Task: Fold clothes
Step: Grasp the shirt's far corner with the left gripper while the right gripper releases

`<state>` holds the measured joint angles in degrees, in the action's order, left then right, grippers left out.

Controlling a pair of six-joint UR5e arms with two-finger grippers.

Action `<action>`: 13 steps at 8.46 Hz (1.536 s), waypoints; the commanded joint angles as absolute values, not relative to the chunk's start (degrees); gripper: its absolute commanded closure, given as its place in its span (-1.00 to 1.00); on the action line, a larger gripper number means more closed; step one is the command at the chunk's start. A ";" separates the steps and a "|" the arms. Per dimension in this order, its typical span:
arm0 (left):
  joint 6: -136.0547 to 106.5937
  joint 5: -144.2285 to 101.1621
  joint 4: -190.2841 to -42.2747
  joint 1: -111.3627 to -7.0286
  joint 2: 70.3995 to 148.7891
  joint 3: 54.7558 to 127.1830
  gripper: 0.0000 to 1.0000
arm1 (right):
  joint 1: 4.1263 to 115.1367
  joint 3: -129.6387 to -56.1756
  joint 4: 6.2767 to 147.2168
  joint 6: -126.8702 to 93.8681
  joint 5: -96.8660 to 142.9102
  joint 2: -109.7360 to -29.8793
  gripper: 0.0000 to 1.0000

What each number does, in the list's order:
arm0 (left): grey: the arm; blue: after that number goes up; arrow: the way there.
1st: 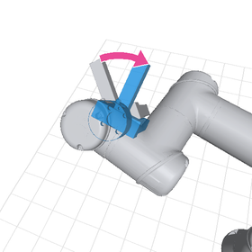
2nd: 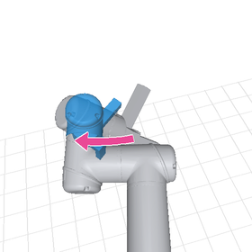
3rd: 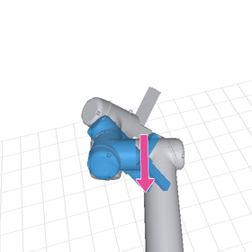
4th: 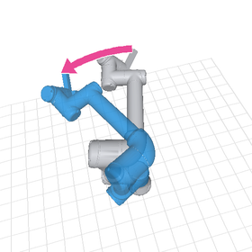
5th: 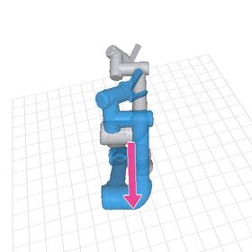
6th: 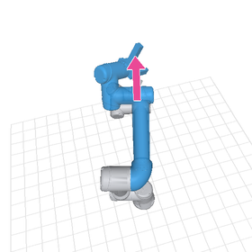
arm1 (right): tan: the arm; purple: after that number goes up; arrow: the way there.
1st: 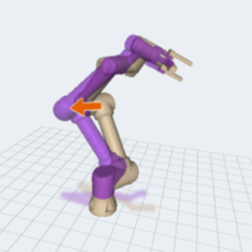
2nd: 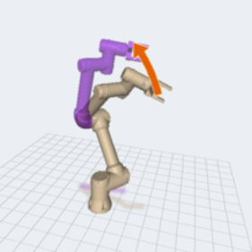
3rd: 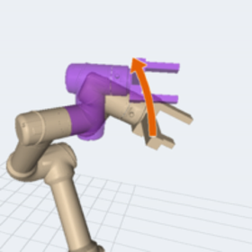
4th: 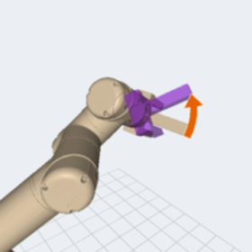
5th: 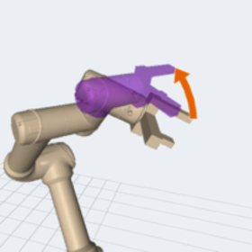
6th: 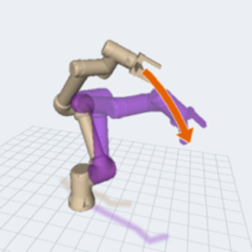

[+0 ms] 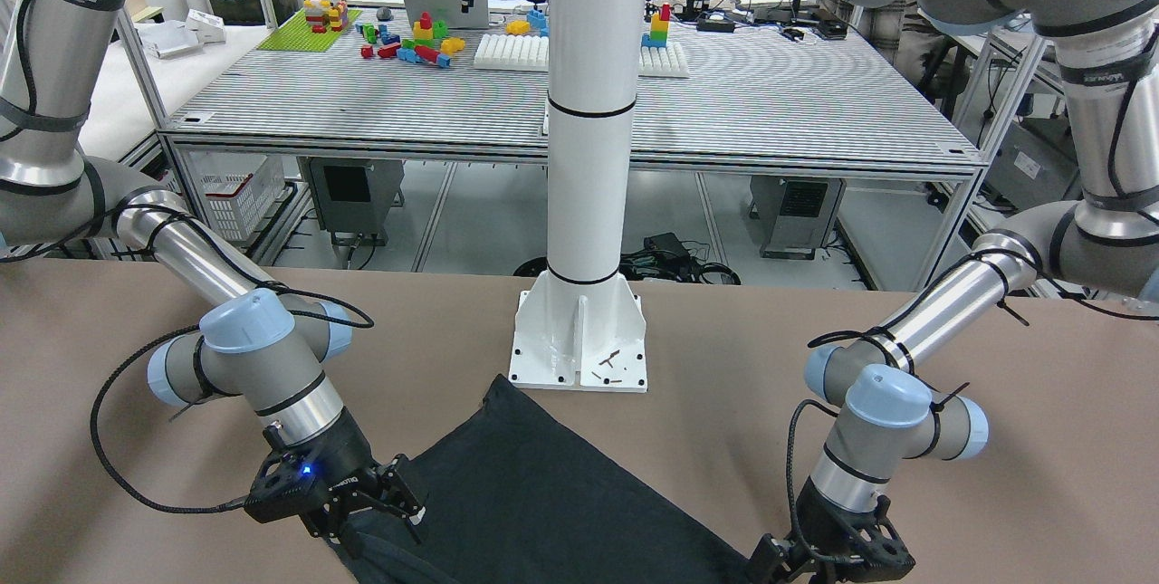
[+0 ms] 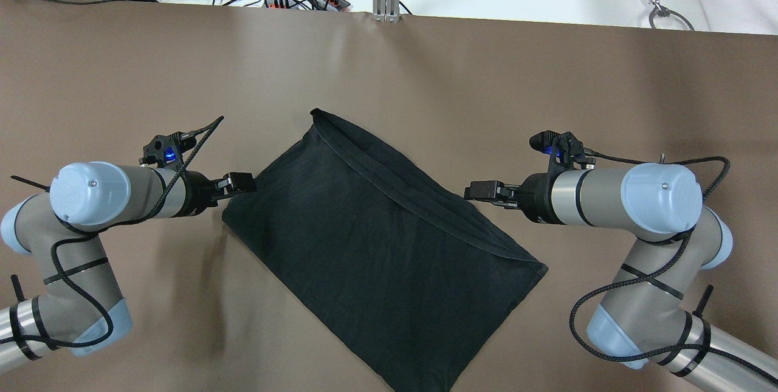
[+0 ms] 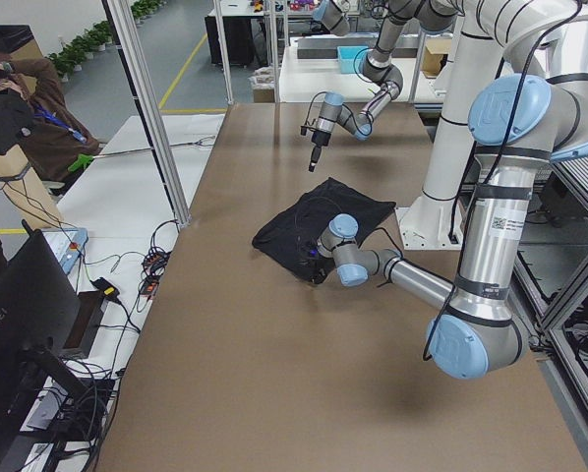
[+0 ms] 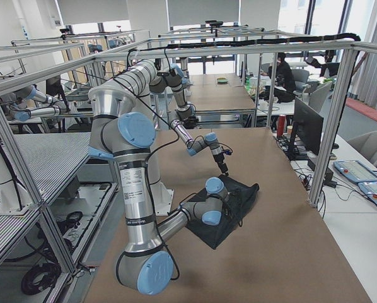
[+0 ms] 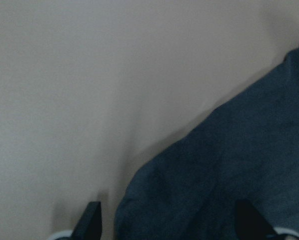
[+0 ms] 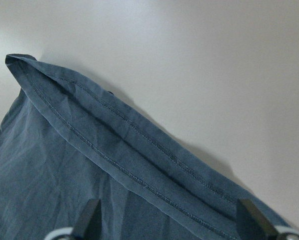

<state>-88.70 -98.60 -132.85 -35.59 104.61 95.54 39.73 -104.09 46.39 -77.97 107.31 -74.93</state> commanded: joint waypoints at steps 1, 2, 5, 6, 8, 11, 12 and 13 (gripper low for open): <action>-88.51 -98.53 -138.58 -35.16 104.76 90.29 -0.89 | 40.43 -103.98 46.49 -77.52 107.05 -74.88 -0.89; -88.59 -98.53 -140.87 -35.16 104.94 88.52 -0.72 | 40.78 -103.45 46.41 -77.43 107.05 -74.88 -0.89; -88.59 -99.40 -141.42 -35.16 106.34 89.38 1.00 | 41.13 -103.18 46.41 -77.34 106.96 -74.88 -0.89; -88.68 -99.75 -141.15 -35.16 106.70 90.25 1.00 | 41.39 -103.18 46.41 -77.34 106.96 -74.88 -0.89; -88.68 -102.82 -140.89 -35.59 107.14 90.61 1.00 | 41.75 -103.18 46.41 -77.34 106.96 -74.88 -0.89; -88.25 -102.22 -137.31 -36.29 108.09 91.06 1.00 | 41.66 -103.27 45.97 -77.43 107.05 -75.23 -0.89; -84.67 -102.13 -131.89 -38.30 111.59 90.62 1.00 | 41.66 -103.27 45.79 -77.43 107.14 -75.41 -0.89; -82.03 -101.61 -127.75 -39.97 114.84 88.88 1.00 | 41.57 -103.27 45.62 -77.69 107.14 -75.41 -0.89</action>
<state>-86.45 -102.25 -135.16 -37.24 109.72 90.83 41.68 -103.24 45.97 -77.44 107.08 -75.26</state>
